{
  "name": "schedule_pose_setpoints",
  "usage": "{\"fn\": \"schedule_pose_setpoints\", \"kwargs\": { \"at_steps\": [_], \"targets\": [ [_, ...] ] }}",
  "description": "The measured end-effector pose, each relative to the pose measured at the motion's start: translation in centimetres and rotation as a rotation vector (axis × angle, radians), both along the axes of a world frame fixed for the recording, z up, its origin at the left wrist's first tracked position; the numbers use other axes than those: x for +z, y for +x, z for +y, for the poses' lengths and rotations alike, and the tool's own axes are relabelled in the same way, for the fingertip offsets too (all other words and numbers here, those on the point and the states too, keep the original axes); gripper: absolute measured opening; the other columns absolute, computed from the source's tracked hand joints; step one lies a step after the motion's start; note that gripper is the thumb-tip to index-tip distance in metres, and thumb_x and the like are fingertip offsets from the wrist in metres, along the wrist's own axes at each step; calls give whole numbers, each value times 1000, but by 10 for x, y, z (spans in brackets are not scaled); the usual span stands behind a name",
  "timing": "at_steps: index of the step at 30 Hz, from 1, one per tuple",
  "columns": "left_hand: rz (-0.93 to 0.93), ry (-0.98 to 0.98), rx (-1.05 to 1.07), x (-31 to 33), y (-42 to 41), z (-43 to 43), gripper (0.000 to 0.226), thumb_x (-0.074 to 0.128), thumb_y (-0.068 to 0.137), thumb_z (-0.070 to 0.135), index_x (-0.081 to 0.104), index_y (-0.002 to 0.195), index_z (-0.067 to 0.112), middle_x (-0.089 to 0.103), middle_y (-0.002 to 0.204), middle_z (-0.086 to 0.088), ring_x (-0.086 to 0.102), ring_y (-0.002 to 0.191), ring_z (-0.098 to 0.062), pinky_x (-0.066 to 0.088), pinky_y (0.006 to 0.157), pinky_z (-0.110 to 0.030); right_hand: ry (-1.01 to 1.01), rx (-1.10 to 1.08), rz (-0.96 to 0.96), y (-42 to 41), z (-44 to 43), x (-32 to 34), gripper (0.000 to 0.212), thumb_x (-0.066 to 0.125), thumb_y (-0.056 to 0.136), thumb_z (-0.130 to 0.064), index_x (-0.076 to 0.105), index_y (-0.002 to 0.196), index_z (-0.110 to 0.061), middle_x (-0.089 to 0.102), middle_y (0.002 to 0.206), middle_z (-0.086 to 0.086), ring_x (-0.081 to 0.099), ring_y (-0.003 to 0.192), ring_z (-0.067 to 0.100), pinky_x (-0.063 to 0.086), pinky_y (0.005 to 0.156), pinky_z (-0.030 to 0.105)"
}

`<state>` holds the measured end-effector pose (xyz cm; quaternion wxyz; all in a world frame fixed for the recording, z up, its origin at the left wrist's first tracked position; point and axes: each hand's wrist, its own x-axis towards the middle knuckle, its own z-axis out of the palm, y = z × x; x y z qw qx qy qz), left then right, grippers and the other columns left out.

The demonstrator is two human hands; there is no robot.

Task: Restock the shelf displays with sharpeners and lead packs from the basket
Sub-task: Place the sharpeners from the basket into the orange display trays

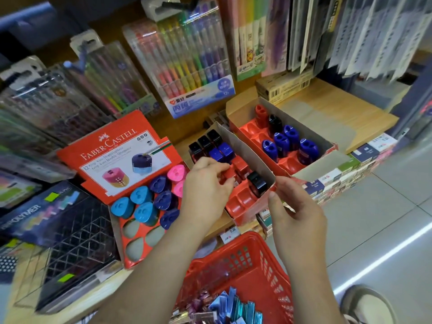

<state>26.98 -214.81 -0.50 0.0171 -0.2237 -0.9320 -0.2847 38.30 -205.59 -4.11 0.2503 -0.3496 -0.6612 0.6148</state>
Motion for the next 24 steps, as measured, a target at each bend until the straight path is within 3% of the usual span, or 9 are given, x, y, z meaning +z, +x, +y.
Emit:
{"fn": "schedule_pose_setpoints", "kwargs": {
  "at_steps": [5, 9, 11, 13, 18, 20, 24],
  "targets": [
    [9, -56, -9, -4, 2, -2, 39, 68, 87, 22, 63, 125, 18, 61, 103, 3, 56, 88, -9, 51, 85, -25, 51, 22, -13, 2, -2, 0, 30, 54, 96, -14, 66, 121, -28, 67, 105, -13, 57, 90, -18, 38, 61, -5],
    [-25, -107, -6, 0, 6, -8, 50, 63, 90, 31, 50, 138, 26, 56, 120, 2, 53, 107, -14, 44, 94, -27, 109, 63, -28, 6, 0, 5, 36, 56, 94, -10, 62, 120, -34, 63, 104, -22, 54, 93, -21, 40, 66, -3],
    [39, -90, 6, 6, 17, -18, 49, 58, 92, 28, 47, 139, 26, 57, 117, 2, 51, 110, -18, 44, 94, -34, 150, 39, 3, 11, 4, 17, 40, 57, 93, -7, 60, 119, -37, 62, 102, -24, 57, 94, -14, 46, 69, 3],
    [100, -25, 24, 11, 33, -38, 40, 56, 90, 21, 55, 130, 24, 60, 109, 2, 51, 105, -19, 43, 92, -34, 217, 41, 29, 13, 8, 36, 34, 58, 92, -7, 61, 111, -35, 65, 93, -19, 61, 89, -6, 51, 73, 13],
    [74, 49, 139, 1, 97, -119, 18, 62, 82, 11, 72, 94, 22, 67, 92, 5, 57, 89, -10, 37, 81, -19, 383, 405, 40, 7, -9, 87, 20, 63, 88, -11, 67, 97, -28, 71, 84, -4, 67, 80, 11, 56, 78, 35],
    [-25, 34, 209, -10, 119, -151, 18, 63, 81, 7, 73, 90, 20, 68, 92, 4, 59, 88, -12, 38, 81, -20, 435, 573, 22, 4, -31, 96, 17, 64, 84, -15, 69, 93, -28, 71, 82, 1, 68, 78, 19, 55, 78, 42],
    [-241, 4, 351, -35, 153, -206, 20, 60, 83, 7, 74, 93, 18, 72, 98, 1, 64, 93, -17, 38, 79, -17, 506, 873, -42, 5, -91, 85, 14, 61, 76, -26, 69, 87, -29, 66, 72, 0, 61, 67, 16, 52, 72, 37]
  ]
}}
